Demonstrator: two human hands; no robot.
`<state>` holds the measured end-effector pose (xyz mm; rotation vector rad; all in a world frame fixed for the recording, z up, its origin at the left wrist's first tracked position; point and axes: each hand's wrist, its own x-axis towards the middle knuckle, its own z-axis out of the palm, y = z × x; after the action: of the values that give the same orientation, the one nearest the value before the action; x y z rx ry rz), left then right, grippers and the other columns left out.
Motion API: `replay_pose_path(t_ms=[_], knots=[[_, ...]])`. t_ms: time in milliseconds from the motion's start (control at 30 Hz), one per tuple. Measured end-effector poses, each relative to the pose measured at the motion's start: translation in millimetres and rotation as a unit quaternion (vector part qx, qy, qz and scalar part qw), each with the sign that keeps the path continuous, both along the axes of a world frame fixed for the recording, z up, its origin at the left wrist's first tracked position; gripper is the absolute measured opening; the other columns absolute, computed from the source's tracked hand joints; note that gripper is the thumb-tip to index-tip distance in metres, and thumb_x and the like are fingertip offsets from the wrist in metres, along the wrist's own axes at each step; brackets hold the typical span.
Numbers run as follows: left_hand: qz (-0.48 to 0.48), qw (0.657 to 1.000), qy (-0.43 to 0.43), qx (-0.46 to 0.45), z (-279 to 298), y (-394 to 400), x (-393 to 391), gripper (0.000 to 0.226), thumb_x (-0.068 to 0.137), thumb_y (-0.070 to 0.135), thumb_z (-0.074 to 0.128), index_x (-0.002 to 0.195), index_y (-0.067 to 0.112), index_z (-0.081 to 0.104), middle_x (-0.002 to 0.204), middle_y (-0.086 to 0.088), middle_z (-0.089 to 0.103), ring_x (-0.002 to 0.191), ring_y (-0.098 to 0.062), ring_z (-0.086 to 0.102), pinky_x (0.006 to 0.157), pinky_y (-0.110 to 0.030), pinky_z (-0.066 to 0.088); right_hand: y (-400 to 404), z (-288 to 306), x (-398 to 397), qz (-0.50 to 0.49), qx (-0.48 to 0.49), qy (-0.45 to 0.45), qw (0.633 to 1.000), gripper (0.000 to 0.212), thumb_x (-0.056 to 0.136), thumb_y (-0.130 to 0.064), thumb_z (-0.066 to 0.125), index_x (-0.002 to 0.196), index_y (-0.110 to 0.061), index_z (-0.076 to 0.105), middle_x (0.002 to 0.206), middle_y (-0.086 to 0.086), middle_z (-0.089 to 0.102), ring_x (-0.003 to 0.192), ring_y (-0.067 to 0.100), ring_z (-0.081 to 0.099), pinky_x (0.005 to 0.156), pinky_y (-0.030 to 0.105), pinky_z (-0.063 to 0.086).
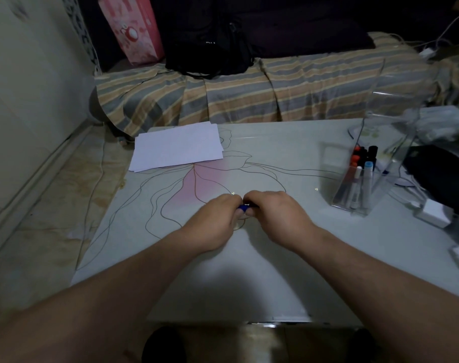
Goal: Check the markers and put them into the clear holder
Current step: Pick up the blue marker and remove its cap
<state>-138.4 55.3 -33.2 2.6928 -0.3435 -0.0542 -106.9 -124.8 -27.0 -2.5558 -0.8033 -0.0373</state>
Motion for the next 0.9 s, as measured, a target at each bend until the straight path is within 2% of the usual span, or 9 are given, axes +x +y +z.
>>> replay_pose_path(t_ms=[133, 267, 400, 467, 533, 600, 700, 800, 900], knots=[[0.012, 1.0, -0.018, 0.01, 9.1, -14.8, -3.2, 0.01, 0.103, 0.024, 0.046, 0.094, 0.02, 0.047, 0.095, -0.002, 0.053, 0.09, -0.027, 0.054, 0.077, -0.044, 0.045, -8.6, 3.0, -3.4, -0.004, 0.037, -0.01, 0.999, 0.012, 0.099, -0.03, 0.06, 0.106, -0.021, 0.06, 0.089, 0.004, 0.065, 0.082, 0.029, 0.058, 0.069, 0.041, 0.048], [0.022, 1.0, -0.018, 0.002, 22.5, -24.8, 0.1, 0.011, 0.099, 0.028, 0.055, 0.104, 0.019, 0.059, 0.097, 0.001, 0.057, 0.095, -0.023, 0.057, 0.078, -0.037, 0.046, -17.2, 10.4, 0.7, -0.006, 0.024, 0.048, 0.999, 0.016, 0.098, -0.028, 0.059, 0.111, -0.026, 0.05, 0.097, -0.001, 0.069, 0.091, 0.029, 0.056, 0.078, 0.045, 0.05], [0.114, 0.967, -0.005, -0.226, 47.3, -41.7, 4.1, 0.012, 0.085, 0.036, 0.075, 0.09, 0.03, 0.068, 0.08, 0.011, 0.07, 0.074, -0.002, 0.06, 0.068, -0.018, 0.044, -39.7, 37.3, 6.0, 0.01, -0.01, 0.068, 0.998, 0.04, 0.094, -0.021, 0.058, 0.125, -0.042, 0.046, 0.097, -0.011, 0.069, 0.098, 0.017, 0.056, 0.083, 0.038, 0.046], [0.118, 0.908, 0.019, -0.402, 61.5, -57.5, 7.8, 0.018, 0.088, 0.028, 0.076, 0.102, 0.027, 0.065, 0.085, 0.002, 0.076, 0.072, -0.007, 0.065, 0.072, -0.026, 0.052, -55.5, 61.1, 5.6, -0.006, 0.062, 0.073, 0.995, 0.053, 0.095, -0.016, 0.06, 0.137, -0.044, 0.045, 0.096, -0.012, 0.072, 0.093, 0.011, 0.064, 0.083, 0.033, 0.049], [0.104, 0.871, 0.032, -0.48, 71.6, -74.1, 12.5, 0.027, 0.093, 0.024, 0.071, 0.117, 0.026, 0.058, 0.094, -0.003, 0.077, 0.077, -0.013, 0.069, 0.076, -0.032, 0.057, -75.7, 83.9, 8.3, -0.056, 0.115, 0.012, 0.992, 0.061, 0.098, -0.017, 0.06, 0.146, -0.045, 0.037, 0.098, -0.011, 0.073, 0.092, 0.011, 0.066, 0.085, 0.035, 0.052], [0.075, 0.872, 0.024, -0.482, 72.8, -89.6, 16.0, 0.02, 0.096, 0.024, 0.067, 0.114, 0.029, 0.059, 0.095, -0.003, 0.077, 0.076, -0.014, 0.067, 0.075, -0.034, 0.055, -102.7, 103.3, 12.6, -0.128, 0.196, -0.041, 0.971, 0.067, 0.099, -0.016, 0.058, 0.148, -0.051, 0.027, 0.097, -0.009, 0.074, 0.089, 0.012, 0.068, 0.083, 0.039, 0.055], [0.029, 0.904, 0.034, -0.424, 60.9, -108.6, 14.5, 0.014, 0.094, 0.03, 0.066, 0.106, 0.037, 0.061, 0.091, 0.0, 0.074, 0.077, -0.021, 0.066, 0.076, -0.04, 0.055, -147.9, 120.5, 19.3, -0.235, 0.289, -0.08, 0.925, 0.077, 0.101, -0.016, 0.056, 0.149, -0.06, 0.014, 0.097, -0.006, 0.073, 0.081, 0.012, 0.07, 0.078, 0.039, 0.058], [-0.014, 0.944, 0.053, -0.326, 50.9, -121.9, 7.1, 0.02, 0.092, 0.035, 0.066, 0.111, 0.04, 0.061, 0.09, 0.009, 0.071, 0.079, -0.013, 0.065, 0.08, -0.033, 0.056, -178.0, 115.9, 24.7, -0.293, 0.264, -0.109, 0.912, 0.07, 0.1, -0.016, 0.058, 0.146, -0.056, 0.023, 0.103, 0.0, 0.072, 0.083, 0.014, 0.07, 0.08, 0.046, 0.061], [-0.045, 0.963, 0.06, -0.26, 45.2, -128.4, 1.5, 0.021, 0.094, 0.036, 0.064, 0.114, 0.041, 0.06, 0.09, 0.014, 0.068, 0.075, -0.001, 0.059, 0.075, -0.019, 0.048, -184.4, 99.2, 28.8, -0.284, 0.215, -0.104, 0.929, 0.061, 0.097, -0.015, 0.063, 0.139, -0.047, 0.033, 0.1, 0.001, 0.071, 0.082, 0.019, 0.069, 0.078, 0.049, 0.061]])
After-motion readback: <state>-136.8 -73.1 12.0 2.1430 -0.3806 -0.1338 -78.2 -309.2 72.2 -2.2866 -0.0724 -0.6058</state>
